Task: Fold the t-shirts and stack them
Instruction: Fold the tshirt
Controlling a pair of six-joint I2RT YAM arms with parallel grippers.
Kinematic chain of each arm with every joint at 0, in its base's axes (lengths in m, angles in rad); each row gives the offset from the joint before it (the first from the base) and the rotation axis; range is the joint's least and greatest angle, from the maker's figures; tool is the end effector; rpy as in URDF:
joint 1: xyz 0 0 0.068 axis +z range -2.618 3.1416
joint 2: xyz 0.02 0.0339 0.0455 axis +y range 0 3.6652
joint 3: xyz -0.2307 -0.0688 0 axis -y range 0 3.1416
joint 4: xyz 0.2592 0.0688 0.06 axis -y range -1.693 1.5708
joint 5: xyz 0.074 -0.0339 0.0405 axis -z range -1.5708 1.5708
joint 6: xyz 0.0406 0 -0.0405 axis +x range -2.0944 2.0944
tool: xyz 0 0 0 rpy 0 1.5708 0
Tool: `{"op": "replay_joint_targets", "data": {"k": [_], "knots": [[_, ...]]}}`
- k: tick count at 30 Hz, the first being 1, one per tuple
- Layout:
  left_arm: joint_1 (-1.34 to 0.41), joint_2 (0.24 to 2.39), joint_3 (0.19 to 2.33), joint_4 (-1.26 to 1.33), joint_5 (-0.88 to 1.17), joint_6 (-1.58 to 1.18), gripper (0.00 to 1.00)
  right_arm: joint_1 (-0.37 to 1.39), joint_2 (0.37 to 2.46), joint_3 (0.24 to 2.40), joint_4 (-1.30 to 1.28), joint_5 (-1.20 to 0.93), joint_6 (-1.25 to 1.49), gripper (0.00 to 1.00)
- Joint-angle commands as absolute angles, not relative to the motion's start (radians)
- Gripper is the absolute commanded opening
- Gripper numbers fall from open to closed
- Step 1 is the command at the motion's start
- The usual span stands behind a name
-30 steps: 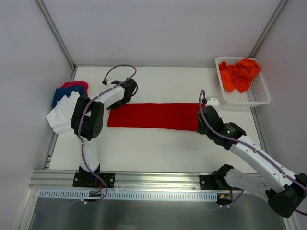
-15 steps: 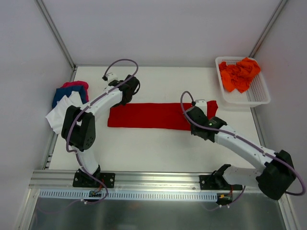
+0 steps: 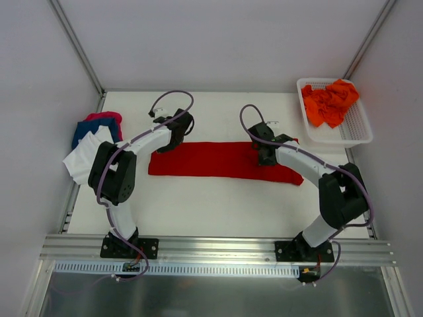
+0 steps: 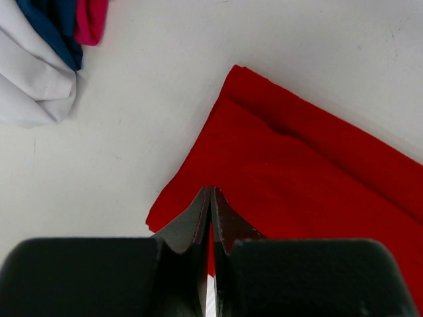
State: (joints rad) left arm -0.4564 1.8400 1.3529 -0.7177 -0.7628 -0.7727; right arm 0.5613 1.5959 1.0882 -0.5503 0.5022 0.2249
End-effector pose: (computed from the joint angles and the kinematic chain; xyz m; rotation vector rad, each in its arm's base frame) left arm 0.3494 -0.1403 0.1711 -0.5458 2.3080 0.5226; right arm 0.2942 0.1619 0.1751 -0.2491 2.4569 -0.3364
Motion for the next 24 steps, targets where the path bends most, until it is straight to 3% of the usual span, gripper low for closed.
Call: {"op": "replay_joint_targets", "data": {"k": [1, 24], "knots": [[-0.440, 1.809, 1.336, -0.655, -0.724, -0.704, 0.00, 0.523, 1.634, 1.149, -0.534, 0.472, 0.192, 0.00], [-0.442, 1.858, 1.158, -0.669, -0.580, -0.813, 0.00, 0.434, 1.896, 1.253, -0.563, 0.387, 0.170, 0.00]]}}
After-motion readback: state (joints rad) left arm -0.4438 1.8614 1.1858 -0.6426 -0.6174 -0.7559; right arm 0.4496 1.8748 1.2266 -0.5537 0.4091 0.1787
